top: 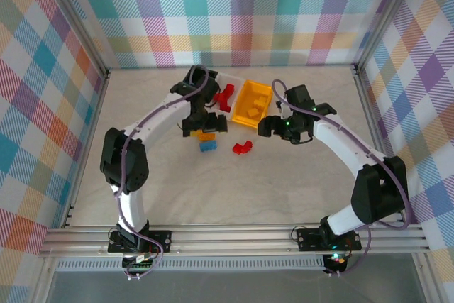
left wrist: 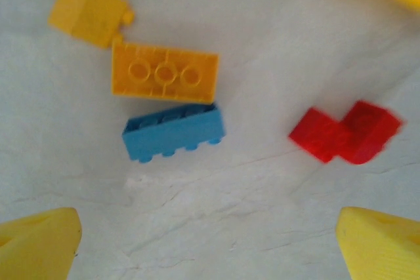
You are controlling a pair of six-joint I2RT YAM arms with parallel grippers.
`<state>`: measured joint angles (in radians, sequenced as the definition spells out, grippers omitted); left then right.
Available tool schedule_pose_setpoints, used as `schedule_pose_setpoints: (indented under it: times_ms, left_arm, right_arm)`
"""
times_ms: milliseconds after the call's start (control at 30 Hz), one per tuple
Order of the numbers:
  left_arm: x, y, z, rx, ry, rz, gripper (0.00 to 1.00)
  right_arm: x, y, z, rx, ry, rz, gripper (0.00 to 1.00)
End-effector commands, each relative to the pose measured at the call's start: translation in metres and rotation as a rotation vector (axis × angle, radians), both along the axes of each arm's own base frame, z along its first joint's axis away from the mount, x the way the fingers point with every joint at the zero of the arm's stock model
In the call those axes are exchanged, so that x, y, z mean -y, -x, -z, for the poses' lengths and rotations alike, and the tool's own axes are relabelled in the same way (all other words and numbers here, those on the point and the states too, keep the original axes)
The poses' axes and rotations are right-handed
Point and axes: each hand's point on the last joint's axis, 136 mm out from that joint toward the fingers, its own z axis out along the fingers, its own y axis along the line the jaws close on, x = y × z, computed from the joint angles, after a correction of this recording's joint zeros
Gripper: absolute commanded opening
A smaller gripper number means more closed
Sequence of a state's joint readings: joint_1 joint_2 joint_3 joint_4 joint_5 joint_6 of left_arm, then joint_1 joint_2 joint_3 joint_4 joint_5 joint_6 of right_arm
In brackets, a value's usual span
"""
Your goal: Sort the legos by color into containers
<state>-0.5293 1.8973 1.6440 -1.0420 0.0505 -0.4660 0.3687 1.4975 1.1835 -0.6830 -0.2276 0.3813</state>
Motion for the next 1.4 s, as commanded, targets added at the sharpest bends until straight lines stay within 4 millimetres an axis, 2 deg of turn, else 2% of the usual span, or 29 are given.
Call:
schedule_pose_setpoints:
  times_ms: [0,367,767,1100,1300,1367]
  left_arm:
    - [0.003,0.004,0.018,-0.03,-0.011,-0.031,0.99]
    - [0.009,-0.01,0.064,-0.09,-0.068,-0.048,0.98]
    - [-0.001,-0.018,0.093,-0.135,-0.129,-0.089,0.92]
    - [-0.009,-0.016,0.104,-0.151,-0.128,-0.106,0.84]
    - [-0.016,-0.017,0.106,-0.15,-0.133,-0.109,0.73]
    - [-0.018,-0.018,0.105,-0.148,-0.134,-0.107,0.66]
  right_arm:
    - [-0.007,0.002,-0.01,0.027,-0.043,-0.018,0.84]
    - [-0.004,0.009,-0.008,0.015,-0.038,-0.02,0.85]
    - [-0.005,0.01,-0.004,-0.005,-0.035,-0.021,0.85]
    - [-0.006,0.01,-0.001,-0.023,-0.042,-0.016,0.84]
    - [-0.008,0.01,0.0,-0.03,-0.049,-0.018,0.84]
    - [-0.008,0.01,0.0,-0.031,-0.05,-0.016,0.84]
